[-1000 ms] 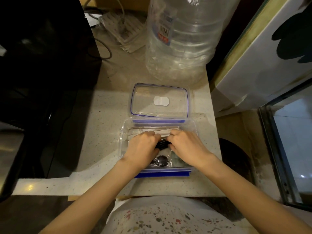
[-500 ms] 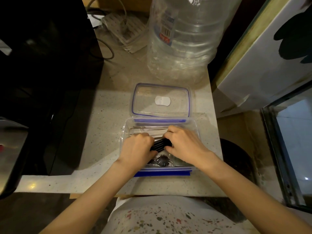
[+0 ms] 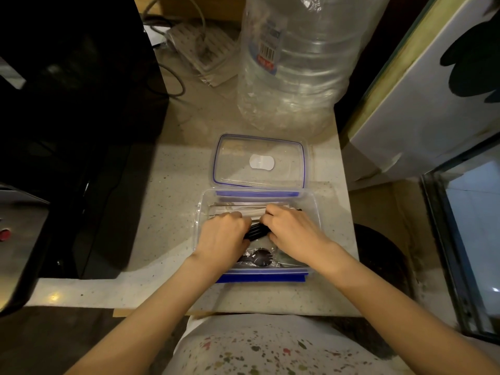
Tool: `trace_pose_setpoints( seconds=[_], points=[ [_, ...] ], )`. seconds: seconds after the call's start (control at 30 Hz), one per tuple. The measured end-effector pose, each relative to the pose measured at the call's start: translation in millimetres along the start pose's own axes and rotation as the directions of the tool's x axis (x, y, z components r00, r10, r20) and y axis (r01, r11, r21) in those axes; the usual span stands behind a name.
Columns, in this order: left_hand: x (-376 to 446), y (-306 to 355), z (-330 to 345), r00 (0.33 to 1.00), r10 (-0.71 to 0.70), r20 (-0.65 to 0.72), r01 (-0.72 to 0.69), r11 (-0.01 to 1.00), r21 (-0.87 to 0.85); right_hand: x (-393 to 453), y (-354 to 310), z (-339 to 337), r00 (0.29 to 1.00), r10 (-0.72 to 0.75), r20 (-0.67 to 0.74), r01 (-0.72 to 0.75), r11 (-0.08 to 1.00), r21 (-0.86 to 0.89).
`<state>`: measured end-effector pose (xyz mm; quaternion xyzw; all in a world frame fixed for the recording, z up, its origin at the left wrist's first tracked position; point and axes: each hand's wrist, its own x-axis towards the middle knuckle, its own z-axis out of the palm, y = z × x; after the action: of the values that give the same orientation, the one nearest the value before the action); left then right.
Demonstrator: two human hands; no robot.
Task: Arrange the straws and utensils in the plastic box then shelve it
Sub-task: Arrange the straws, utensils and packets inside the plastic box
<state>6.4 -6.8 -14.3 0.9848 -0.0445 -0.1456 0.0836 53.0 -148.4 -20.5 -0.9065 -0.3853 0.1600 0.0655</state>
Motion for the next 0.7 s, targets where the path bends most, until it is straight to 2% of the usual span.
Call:
trace_pose_setpoints(
  seconds=[0.17,0.27,0.37,0.5,0.7],
  points=[
    [-8,-10,-13,0.996,0.088,-0.023,-0.089,0.996,-0.026,-5,1,-7,0.999,0.029,-0.028,-0.025,0.990,0.137],
    [-14,-17,-20,0.987,0.138,0.082,-0.141,0.990,0.027,-8,-6,-13,0.997,0.002,0.080,-0.020,0.976,0.218],
    [-17,-14,-22,0.974,0.107,0.201,-0.134,0.983,0.129,-6,-13,-9,0.978,-0.031,0.204,0.000,0.989,0.149],
    [-14,-10,-19,0.966,0.077,0.246,-0.121,0.978,0.168,-4,-15,-5,0.981,-0.052,0.187,0.041,0.997,0.064],
    [-13,-15,-16,0.962,0.090,0.258,-0.115,0.990,0.082,-2,-12,-6,0.983,-0.066,0.169,0.055,0.996,0.065]
  ],
)
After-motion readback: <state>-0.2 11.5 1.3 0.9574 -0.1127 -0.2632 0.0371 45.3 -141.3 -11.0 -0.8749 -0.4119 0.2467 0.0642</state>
